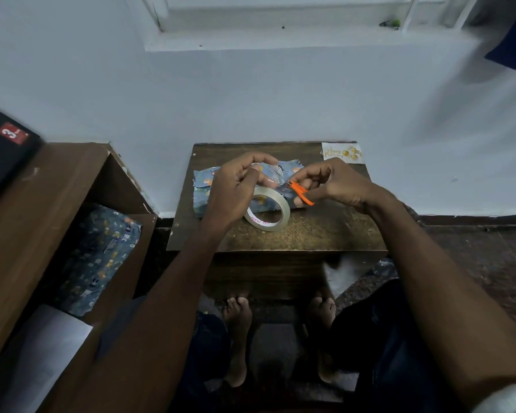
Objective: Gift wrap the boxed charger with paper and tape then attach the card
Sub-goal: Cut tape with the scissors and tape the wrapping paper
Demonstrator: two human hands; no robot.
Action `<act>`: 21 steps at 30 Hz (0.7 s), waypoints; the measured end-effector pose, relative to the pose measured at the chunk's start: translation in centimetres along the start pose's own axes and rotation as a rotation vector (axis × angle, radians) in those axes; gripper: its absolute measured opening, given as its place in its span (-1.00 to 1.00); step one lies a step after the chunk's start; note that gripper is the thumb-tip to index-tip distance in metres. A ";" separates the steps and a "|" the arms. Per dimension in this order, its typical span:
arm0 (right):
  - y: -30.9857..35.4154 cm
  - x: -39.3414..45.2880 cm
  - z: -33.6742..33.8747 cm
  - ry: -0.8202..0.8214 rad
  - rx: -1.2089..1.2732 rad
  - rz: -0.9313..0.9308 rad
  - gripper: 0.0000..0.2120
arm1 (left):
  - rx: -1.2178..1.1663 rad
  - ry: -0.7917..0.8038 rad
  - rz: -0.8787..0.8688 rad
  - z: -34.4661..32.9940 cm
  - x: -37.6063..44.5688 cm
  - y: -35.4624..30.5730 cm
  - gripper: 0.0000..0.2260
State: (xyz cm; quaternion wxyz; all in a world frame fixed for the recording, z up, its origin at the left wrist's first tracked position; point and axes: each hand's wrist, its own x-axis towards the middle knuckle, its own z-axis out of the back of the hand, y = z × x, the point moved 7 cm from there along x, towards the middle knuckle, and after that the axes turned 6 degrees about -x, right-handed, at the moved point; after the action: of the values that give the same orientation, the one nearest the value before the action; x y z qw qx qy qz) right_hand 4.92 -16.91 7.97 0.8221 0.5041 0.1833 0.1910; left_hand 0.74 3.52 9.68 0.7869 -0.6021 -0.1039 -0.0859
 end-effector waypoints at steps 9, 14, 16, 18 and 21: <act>0.7 0.0 0.0 -0.017 -0.045 0.024 -0.68 | 0.048 0.024 -0.026 -0.1 0.2 -0.3 -0.68; 0.7 -0.1 0.1 -0.044 -0.069 0.018 -0.67 | 0.063 0.025 -0.031 -0.1 0.2 -0.2 -0.68; 0.8 -0.1 0.2 -0.057 -0.067 0.015 -0.67 | 0.058 0.024 -0.030 -0.1 0.2 -0.2 -0.68; 0.9 -0.1 0.3 -0.063 -0.075 0.017 -0.66 | 0.060 0.024 -0.030 -0.1 0.3 -0.3 -0.68; 0.9 -0.1 0.3 -0.059 -0.085 0.010 -0.65 | 0.060 0.031 -0.034 -0.2 0.2 -0.4 -0.68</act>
State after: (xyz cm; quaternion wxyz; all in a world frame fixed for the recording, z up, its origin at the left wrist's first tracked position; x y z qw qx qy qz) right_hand 4.90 -16.80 8.94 0.8467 0.4752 0.1482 0.1877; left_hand 0.89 3.22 10.03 0.8046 -0.5750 -0.1045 -0.1054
